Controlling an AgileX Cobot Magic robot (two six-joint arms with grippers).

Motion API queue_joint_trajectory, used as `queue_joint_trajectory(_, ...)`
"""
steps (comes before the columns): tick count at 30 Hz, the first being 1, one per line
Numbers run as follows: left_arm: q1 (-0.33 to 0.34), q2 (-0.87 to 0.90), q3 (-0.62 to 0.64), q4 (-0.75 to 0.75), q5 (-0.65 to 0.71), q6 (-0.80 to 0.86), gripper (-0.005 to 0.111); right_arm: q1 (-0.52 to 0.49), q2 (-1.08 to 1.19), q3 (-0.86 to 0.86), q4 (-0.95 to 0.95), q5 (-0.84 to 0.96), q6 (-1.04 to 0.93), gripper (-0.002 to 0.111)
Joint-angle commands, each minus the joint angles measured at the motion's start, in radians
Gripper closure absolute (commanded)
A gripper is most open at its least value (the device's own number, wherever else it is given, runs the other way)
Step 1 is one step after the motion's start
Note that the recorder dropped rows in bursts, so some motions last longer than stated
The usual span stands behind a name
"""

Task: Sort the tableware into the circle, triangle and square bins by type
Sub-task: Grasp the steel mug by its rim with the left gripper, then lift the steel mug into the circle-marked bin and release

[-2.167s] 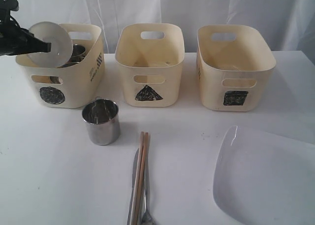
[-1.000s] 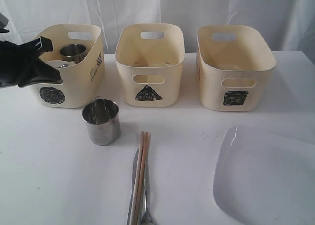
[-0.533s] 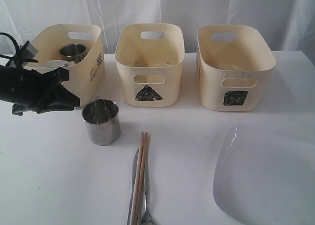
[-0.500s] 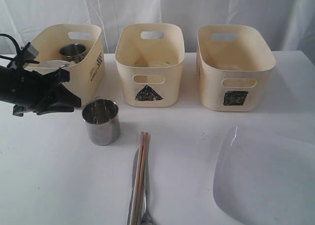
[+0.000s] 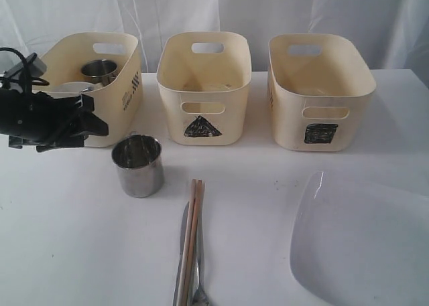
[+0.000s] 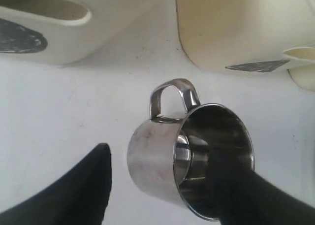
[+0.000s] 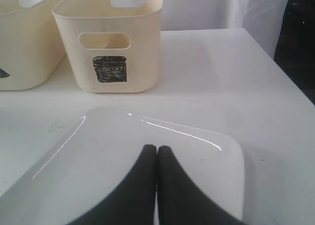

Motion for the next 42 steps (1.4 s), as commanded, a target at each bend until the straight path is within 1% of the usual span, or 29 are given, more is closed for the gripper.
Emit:
queue_joint_trajectory(1,-0.073,0.006,0.008,-0.019,-0.025,0.023,0.045,-0.002,-0.006,0.001,-0.003,-0.004,-0.001,0.108)
queue_joint_trajectory(4,-0.137,0.041,0.008,-0.007,-0.035,0.073,0.045,-0.002,-0.006,0.001,-0.003,-0.004,-0.001,0.108)
queue_joint_trajectory(8,-0.183,0.084,0.008,0.004,-0.085,0.105,0.045,-0.002,-0.006,0.001,-0.003,-0.004,-0.001,0.108)
queue_joint_trajectory(17,-0.187,0.122,0.008,0.004,-0.176,0.098,0.045,-0.002,-0.006,0.001,-0.003,-0.004,0.019,0.108)
queue_joint_trajectory(22,-0.187,0.176,0.008,0.015,-0.161,0.102,0.046,-0.002,-0.006,0.001,-0.003,-0.004,0.025,0.108)
queue_joint_trajectory(23,-0.187,0.178,0.008,0.023,-0.148,0.102,0.048,-0.002,-0.006,0.001,-0.003,-0.004,0.025,0.108)
queue_joint_trajectory(24,-0.187,0.180,0.008,0.025,-0.131,0.100,0.054,-0.002,-0.006,0.001,-0.003,-0.004,0.025,0.108)
queue_joint_trajectory(26,-0.187,0.178,0.008,0.025,-0.091,0.096,0.071,-0.002,-0.006,0.001,-0.003,-0.004,0.025,0.108)
queue_joint_trajectory(29,-0.187,0.163,0.008,0.042,-0.048,0.096,0.107,-0.002,-0.006,0.001,-0.003,-0.004,0.025,0.108)
queue_joint_trajectory(33,-0.185,0.117,0.008,0.067,-0.025,0.097,0.107,-0.002,-0.006,0.001,-0.003,-0.004,0.025,0.108)
queue_joint_trajectory(37,-0.180,0.015,0.008,0.090,0.012,0.086,0.107,-0.002,-0.006,0.001,-0.003,-0.004,0.025,0.108)
queue_joint_trajectory(42,-0.180,-0.161,0.008,0.259,0.001,-0.024,0.107,-0.002,-0.006,0.001,-0.003,-0.004,0.025,0.108)
